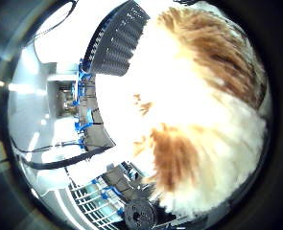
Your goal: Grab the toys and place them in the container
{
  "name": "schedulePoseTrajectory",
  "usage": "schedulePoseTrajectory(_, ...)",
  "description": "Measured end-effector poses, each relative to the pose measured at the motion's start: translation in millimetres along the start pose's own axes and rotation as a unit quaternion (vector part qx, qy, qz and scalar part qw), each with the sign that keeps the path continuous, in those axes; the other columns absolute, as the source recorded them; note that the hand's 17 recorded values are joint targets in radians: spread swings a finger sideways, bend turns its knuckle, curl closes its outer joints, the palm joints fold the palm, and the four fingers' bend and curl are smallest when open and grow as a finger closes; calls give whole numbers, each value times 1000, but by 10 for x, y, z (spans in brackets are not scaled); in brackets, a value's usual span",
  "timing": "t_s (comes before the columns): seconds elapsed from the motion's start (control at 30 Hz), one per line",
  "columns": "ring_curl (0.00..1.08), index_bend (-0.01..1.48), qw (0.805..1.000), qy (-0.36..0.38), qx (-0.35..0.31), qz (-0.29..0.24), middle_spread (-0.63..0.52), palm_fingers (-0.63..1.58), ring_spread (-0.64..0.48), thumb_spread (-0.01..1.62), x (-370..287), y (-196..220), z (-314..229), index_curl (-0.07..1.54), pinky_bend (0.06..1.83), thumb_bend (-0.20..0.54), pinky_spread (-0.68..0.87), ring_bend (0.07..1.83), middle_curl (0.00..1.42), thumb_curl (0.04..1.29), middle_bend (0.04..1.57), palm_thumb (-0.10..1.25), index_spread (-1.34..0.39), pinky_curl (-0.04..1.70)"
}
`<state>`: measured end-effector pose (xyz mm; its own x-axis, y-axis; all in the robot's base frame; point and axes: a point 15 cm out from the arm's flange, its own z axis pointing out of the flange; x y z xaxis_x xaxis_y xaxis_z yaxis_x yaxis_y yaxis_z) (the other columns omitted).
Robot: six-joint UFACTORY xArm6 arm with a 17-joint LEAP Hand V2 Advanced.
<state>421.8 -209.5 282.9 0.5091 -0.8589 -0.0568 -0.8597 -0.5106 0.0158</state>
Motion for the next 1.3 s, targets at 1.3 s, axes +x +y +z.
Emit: schedulePoseTrajectory(1.3,938,1051,983,5,158,-89,-196,1072,-268,1068,-2405,-2728,-1354,978,1068,-14,-188,1294,1010,615,1256,1009,-243,1406)
